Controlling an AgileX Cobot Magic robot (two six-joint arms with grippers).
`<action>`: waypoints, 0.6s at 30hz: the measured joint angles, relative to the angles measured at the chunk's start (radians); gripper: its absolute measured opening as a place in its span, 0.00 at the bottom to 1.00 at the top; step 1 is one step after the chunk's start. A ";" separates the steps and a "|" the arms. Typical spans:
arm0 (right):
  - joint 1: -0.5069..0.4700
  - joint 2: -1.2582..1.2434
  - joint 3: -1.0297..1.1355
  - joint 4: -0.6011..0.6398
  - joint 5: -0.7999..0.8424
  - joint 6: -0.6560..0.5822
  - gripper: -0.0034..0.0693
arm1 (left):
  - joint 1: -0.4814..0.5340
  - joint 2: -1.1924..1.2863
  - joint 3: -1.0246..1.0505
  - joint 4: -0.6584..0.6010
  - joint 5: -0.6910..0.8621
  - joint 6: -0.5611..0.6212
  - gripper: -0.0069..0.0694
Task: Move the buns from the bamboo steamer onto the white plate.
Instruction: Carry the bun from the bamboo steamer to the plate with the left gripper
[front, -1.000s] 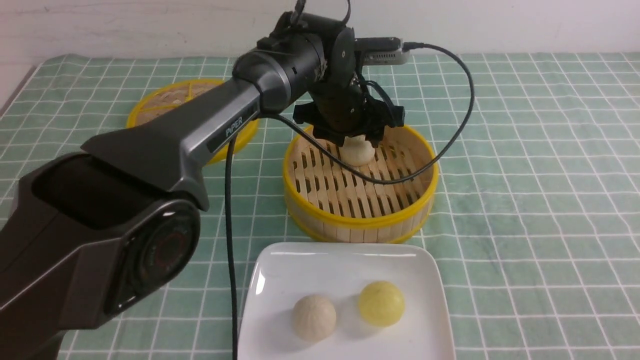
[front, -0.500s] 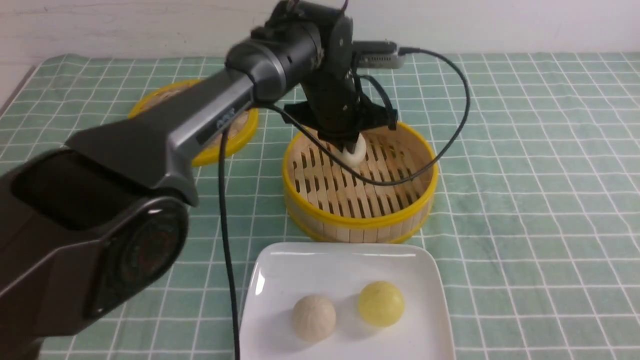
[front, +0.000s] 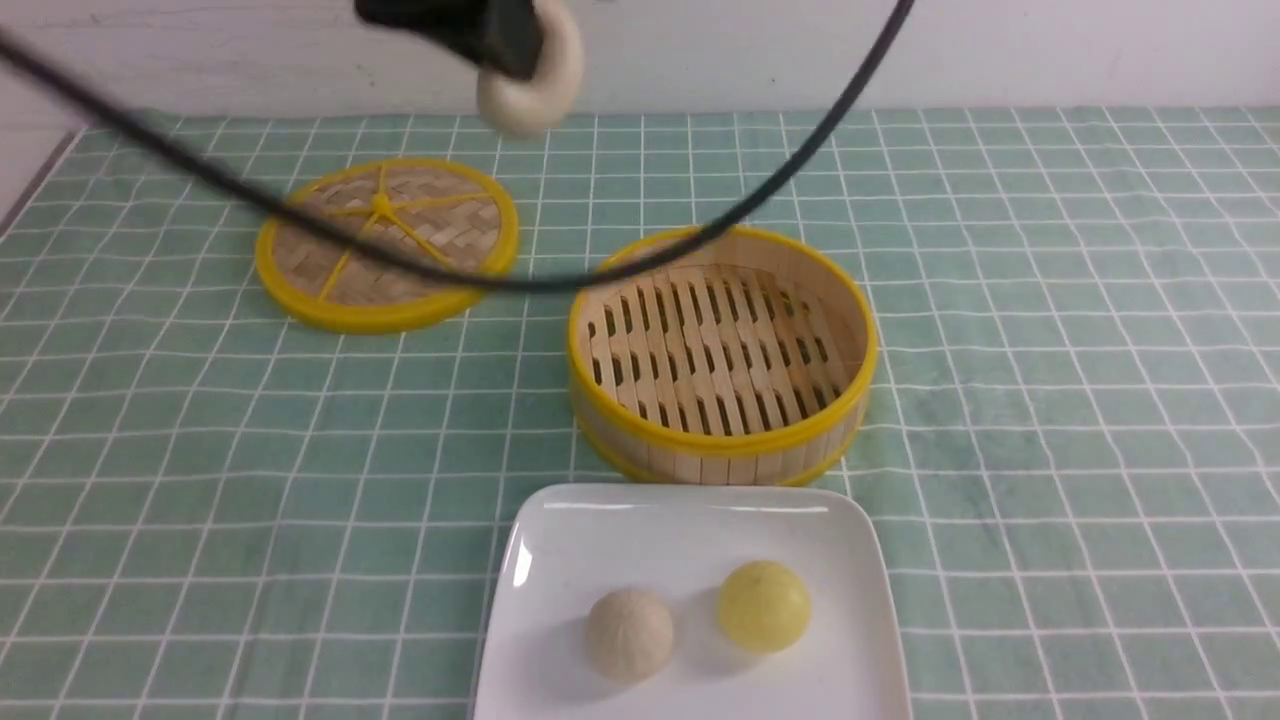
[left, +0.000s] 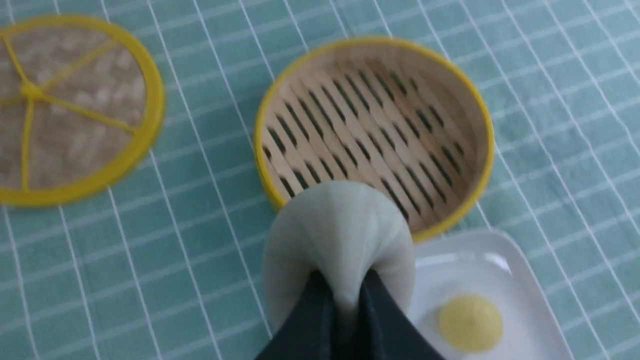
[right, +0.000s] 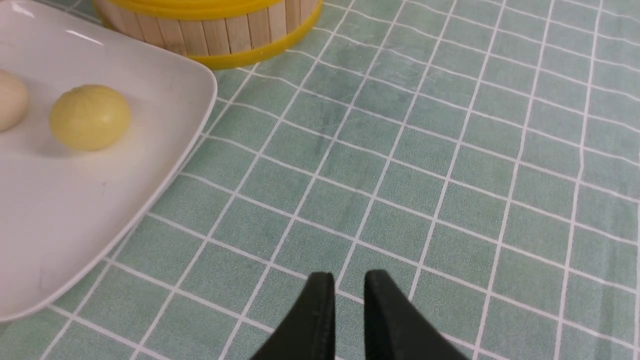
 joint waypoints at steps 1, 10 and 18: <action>0.000 0.000 0.000 0.000 0.000 0.000 0.21 | 0.000 -0.045 0.092 -0.024 0.000 -0.006 0.13; 0.000 0.000 0.000 0.000 0.000 0.000 0.21 | 0.000 -0.192 0.876 -0.308 -0.272 -0.014 0.13; 0.000 0.000 0.020 -0.001 -0.009 0.003 0.22 | 0.000 -0.118 1.024 -0.367 -0.484 -0.014 0.14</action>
